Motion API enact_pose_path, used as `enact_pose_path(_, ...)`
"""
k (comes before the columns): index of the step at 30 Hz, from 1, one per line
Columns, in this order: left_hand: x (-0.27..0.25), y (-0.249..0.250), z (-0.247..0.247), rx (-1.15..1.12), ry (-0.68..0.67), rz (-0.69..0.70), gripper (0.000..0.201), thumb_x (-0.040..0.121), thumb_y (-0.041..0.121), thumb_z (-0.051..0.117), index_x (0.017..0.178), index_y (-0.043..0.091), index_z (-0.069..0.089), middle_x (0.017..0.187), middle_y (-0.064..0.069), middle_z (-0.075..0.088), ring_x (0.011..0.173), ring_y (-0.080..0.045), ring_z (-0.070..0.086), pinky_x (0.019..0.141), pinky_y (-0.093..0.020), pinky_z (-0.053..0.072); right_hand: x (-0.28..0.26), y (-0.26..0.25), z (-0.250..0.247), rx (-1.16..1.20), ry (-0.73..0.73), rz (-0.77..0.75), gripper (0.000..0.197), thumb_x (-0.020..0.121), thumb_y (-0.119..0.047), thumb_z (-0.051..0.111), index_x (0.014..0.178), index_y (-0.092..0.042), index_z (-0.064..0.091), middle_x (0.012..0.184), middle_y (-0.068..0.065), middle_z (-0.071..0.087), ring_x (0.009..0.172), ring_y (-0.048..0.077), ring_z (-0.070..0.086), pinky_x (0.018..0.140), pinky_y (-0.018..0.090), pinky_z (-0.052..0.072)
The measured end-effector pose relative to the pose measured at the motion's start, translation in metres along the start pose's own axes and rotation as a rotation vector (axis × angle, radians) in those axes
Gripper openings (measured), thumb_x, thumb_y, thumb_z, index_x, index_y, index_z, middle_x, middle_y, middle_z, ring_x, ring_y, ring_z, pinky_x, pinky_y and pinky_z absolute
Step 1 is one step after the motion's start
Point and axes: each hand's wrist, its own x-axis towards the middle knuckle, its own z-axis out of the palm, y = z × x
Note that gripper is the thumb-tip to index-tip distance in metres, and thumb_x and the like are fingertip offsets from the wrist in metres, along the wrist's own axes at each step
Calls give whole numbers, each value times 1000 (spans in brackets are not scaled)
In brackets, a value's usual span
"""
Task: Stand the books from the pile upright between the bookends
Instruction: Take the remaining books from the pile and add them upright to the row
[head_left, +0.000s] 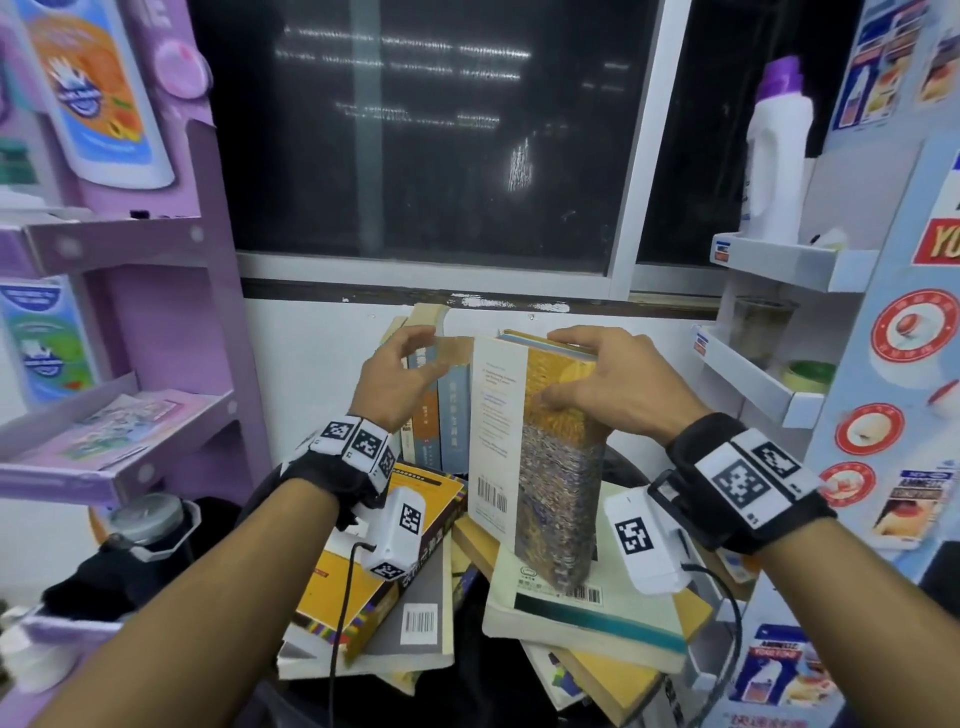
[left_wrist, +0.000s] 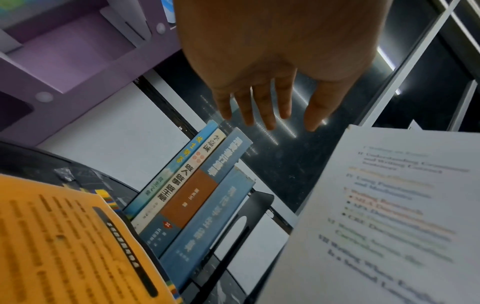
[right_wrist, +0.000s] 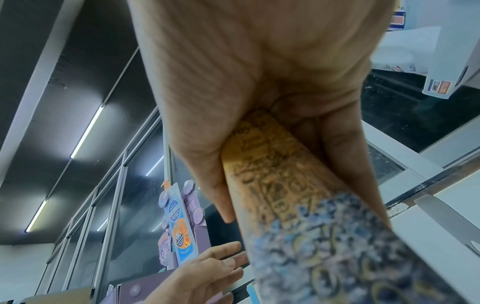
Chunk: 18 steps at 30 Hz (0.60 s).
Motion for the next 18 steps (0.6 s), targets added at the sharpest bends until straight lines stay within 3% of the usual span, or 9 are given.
enact_pose_path(2,2,-3,-3,98,66,28,45,88,20,66,132,20,54,137,2,54,128,-16,48,103,-29,37,5,1,2,5,24,7,72,72,-38,81,138,-24,53,123,0,61,102,17,59,82,29,52)
enact_pose_path(6,10,-11,-5,260,125,83,49,86,21,67,133,19,52,140,-4,51,131,-22,44,108,-38,35,16,0,9,32,34,0,73,72,-37,82,137,-23,54,122,0,62,101,16,59,86,31,52)
enact_pose_path(18,62,-41,11,608,72,326,49,83,32,66,129,20,56,133,-1,55,123,-20,48,107,-37,33,73,5,25,-2,59,17,72,73,-37,81,138,-24,52,123,2,62,105,19,59,94,37,53)
